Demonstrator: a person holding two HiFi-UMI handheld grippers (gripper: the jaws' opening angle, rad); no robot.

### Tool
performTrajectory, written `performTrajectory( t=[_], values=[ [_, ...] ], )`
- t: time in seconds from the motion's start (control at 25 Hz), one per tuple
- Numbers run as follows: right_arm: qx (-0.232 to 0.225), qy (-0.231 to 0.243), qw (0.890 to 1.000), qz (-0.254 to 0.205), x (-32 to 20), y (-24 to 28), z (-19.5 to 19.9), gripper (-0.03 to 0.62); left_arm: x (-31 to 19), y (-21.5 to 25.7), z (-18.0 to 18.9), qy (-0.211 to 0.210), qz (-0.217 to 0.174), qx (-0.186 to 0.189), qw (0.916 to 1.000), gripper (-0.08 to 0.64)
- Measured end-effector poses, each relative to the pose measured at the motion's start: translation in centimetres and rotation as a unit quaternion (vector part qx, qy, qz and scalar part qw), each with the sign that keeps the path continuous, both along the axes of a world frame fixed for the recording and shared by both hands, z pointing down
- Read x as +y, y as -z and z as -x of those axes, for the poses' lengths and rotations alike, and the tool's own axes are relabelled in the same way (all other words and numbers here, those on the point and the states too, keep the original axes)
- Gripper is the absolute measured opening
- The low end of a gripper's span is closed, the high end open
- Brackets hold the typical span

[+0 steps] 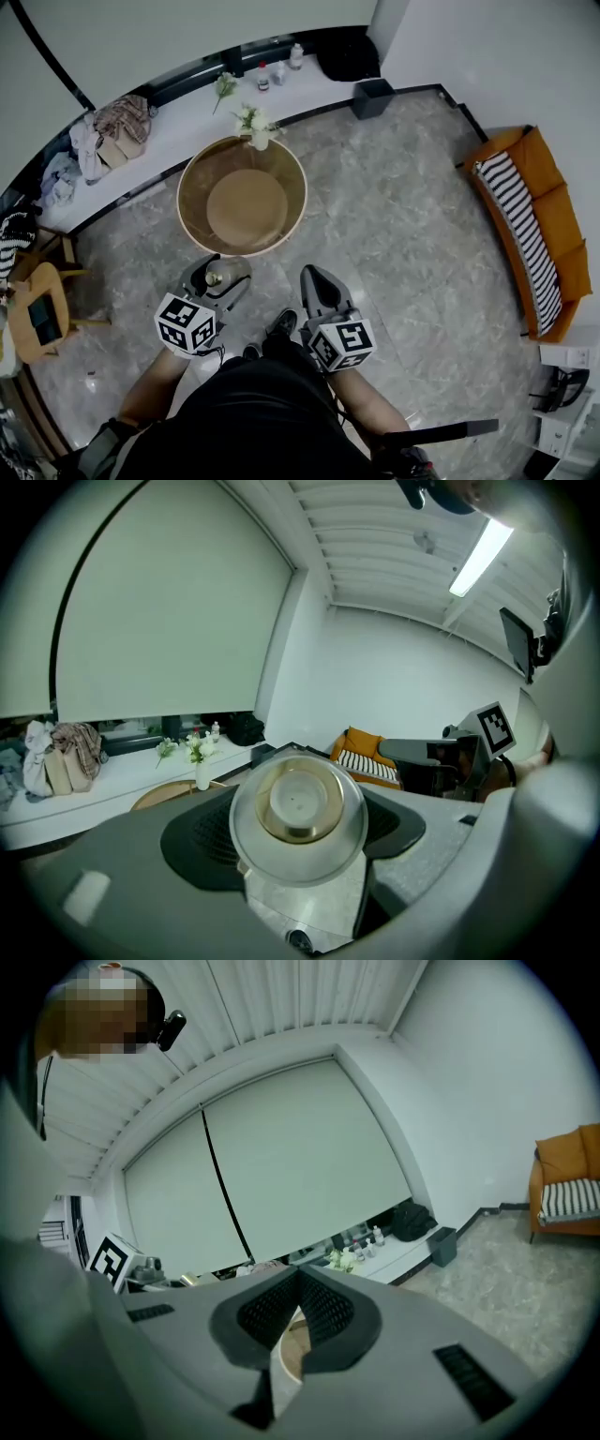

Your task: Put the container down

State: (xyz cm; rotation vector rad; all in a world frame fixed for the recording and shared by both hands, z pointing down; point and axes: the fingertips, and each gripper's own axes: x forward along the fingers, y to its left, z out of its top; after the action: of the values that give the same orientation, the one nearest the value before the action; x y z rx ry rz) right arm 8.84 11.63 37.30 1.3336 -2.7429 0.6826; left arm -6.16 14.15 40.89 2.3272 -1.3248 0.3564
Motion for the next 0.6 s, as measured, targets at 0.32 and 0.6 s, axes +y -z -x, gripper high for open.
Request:
performTrajectory(
  t=[0.32, 0.6],
  values=[
    [0.000, -0.002, 0.998, -0.059, -7.5, 3.1, -1.1, 0.006, -4.9, 2.5, 0.3, 0.033, -0.031, -0.023, 0.9987, 0.341],
    [-0.042, 0.023, 0.997, -0.064, -6.6, 4.9, 0.5, 0.006, -5.1, 3.1, -0.1, 0.042, -0.029, -0.026, 0.9984, 0.341]
  ],
)
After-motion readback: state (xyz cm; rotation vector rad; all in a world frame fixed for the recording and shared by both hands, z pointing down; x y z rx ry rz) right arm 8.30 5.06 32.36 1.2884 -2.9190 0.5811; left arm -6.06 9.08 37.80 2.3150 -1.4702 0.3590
